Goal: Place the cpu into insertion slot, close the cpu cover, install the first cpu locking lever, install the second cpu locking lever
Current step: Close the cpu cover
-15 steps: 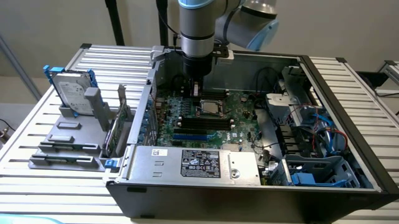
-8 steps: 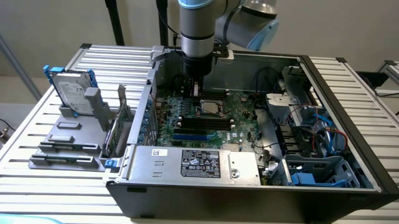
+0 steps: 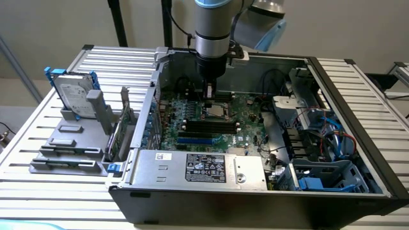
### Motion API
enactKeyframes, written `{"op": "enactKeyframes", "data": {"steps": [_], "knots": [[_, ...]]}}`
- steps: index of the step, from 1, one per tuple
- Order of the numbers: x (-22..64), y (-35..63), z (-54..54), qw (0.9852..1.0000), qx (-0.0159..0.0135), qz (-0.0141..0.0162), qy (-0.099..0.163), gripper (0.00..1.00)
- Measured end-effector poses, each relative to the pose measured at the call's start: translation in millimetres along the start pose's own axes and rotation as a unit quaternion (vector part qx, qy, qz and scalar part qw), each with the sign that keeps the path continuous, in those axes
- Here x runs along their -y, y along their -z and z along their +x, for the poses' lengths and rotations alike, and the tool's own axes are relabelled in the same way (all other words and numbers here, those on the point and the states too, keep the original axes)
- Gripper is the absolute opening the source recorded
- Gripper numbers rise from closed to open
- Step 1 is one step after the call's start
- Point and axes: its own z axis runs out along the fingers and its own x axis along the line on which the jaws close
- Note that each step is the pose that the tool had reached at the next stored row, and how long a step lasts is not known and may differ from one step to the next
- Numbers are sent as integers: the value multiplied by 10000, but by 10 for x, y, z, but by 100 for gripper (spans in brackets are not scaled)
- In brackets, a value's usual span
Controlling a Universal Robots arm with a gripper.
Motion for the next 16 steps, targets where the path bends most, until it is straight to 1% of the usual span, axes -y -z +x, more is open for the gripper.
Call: {"op": "enactKeyframes", "data": {"steps": [7,13,16], "knots": [[-289,111,11,9999,-53,100,-3,11],[-544,235,18,9998,-78,193,-4,11],[-677,292,21,9997,-91,234,-5,11]]}}
